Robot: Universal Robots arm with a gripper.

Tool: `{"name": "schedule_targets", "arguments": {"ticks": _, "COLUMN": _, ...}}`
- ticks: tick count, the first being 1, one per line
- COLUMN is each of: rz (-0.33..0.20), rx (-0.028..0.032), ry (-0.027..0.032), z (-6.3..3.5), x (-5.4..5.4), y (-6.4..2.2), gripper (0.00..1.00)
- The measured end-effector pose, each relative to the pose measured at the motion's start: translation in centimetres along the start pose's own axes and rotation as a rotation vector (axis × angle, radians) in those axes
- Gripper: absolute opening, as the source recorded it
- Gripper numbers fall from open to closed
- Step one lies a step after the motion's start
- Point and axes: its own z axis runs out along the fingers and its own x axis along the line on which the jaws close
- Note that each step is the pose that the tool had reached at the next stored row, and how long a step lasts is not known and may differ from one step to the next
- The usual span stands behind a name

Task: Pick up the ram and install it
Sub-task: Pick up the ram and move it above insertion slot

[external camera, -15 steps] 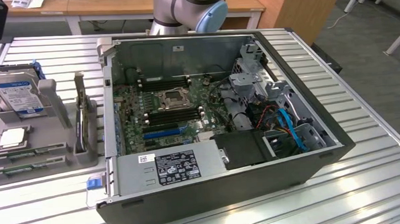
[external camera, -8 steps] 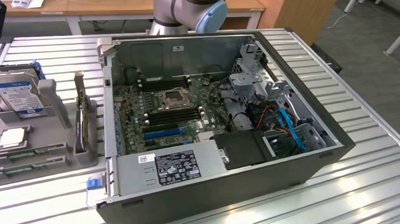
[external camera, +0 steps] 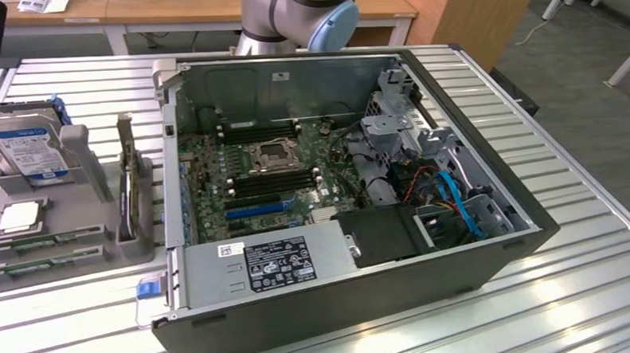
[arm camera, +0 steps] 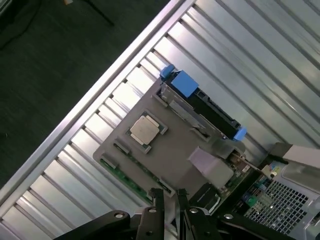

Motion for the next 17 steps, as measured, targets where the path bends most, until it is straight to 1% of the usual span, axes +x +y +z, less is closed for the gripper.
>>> {"name": "schedule_targets", "arguments": {"ticks": 17, "rz": -0.31, "rx": -0.0049, "ry": 0.0043, "z": 0.0, "x": 0.0, "y": 0.0, "gripper": 0.24}}
